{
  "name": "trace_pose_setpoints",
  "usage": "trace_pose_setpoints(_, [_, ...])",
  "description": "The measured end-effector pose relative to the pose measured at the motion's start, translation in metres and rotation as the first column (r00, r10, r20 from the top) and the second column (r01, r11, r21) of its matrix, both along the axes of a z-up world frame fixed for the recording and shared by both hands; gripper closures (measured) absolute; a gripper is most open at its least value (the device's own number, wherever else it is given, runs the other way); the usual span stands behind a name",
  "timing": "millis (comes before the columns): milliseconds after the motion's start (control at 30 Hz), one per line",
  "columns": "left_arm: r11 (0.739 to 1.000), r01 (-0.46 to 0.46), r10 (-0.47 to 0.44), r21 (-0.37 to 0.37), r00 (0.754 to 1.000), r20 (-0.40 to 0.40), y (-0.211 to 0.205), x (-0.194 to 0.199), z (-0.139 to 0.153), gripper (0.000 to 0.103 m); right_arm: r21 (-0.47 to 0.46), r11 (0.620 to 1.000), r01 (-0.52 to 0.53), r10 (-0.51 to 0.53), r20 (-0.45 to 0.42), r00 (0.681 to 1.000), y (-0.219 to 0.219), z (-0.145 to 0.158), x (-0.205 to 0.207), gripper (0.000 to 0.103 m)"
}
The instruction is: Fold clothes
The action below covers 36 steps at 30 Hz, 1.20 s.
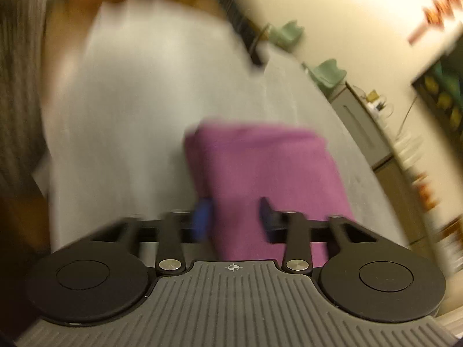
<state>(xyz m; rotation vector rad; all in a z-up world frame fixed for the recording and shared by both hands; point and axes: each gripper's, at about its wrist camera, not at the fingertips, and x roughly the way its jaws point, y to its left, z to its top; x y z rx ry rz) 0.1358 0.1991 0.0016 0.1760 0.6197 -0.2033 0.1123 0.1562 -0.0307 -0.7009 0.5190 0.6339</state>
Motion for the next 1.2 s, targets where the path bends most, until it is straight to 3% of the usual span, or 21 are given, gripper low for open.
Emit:
trace_pose_setpoints(67, [0.999, 0.048, -0.048, 0.012, 0.999, 0.0, -0.019, 0.026, 0.0, 0.04, 0.178, 0.982, 0.058, -0.047, -0.063, 0.997, -0.029, 0.032, 0.017, 0.053])
trace_pose_setpoints(133, [0.997, 0.082, -0.082, -0.003, 0.996, -0.029, -0.039, 0.049, -0.005, 0.04, 0.255, 0.953, 0.166, -0.141, -0.113, 0.984, -0.052, 0.036, 0.042, 0.053])
trace_pose_setpoints(200, [0.996, 0.093, -0.093, -0.011, 0.993, -0.073, -0.058, 0.067, -0.015, 0.04, 0.247, 0.936, 0.251, -0.209, -0.182, 0.961, -0.062, 0.016, 0.064, 0.054])
trace_pose_setpoints(333, [0.997, 0.066, -0.059, 0.034, 0.983, -0.172, -0.084, 0.091, -0.044, 0.04, 0.164, 0.96, 0.227, -0.181, -0.253, 0.95, -0.059, -0.02, 0.071, 0.056])
trace_pose_setpoints(500, [0.999, 0.035, -0.029, 0.025, 0.981, -0.19, -0.084, 0.097, -0.056, 0.038, 0.166, 0.96, 0.225, -0.163, -0.325, 0.932, -0.069, -0.01, 0.089, 0.05])
trace_pose_setpoints(600, [1.0, 0.022, -0.019, 0.01, 0.98, -0.196, -0.08, 0.098, -0.056, 0.036, 0.234, 0.925, 0.298, -0.231, -0.276, 0.933, -0.076, -0.003, 0.107, 0.05])
trace_pose_setpoints(767, [0.999, -0.005, -0.003, -0.04, 0.976, -0.217, -0.067, 0.099, -0.059, 0.032, 0.281, 0.873, 0.398, -0.274, -0.393, 0.878, -0.094, -0.028, 0.125, 0.04])
trace_pose_setpoints(900, [1.0, -0.011, 0.004, -0.03, 0.979, -0.205, -0.065, 0.093, -0.056, 0.032, 0.298, 0.868, 0.396, -0.289, -0.346, 0.893, -0.095, -0.016, 0.116, 0.042])
trace_pose_setpoints(1033, [0.999, -0.019, 0.01, -0.043, 0.979, -0.202, -0.062, 0.089, -0.057, 0.031, 0.27, 0.894, 0.357, -0.266, -0.321, 0.909, -0.09, -0.03, 0.103, 0.04])
trace_pose_setpoints(1133, [0.998, -0.038, 0.028, -0.05, 0.981, -0.192, -0.063, 0.084, -0.053, 0.032, 0.284, 0.876, 0.39, -0.287, -0.343, 0.895, -0.092, -0.026, 0.102, 0.04])
trace_pose_setpoints(1200, [0.998, -0.044, 0.034, -0.05, 0.982, -0.185, -0.063, 0.077, -0.051, 0.038, 0.318, 0.865, 0.388, -0.283, -0.328, 0.901, -0.094, -0.013, 0.094, 0.04])
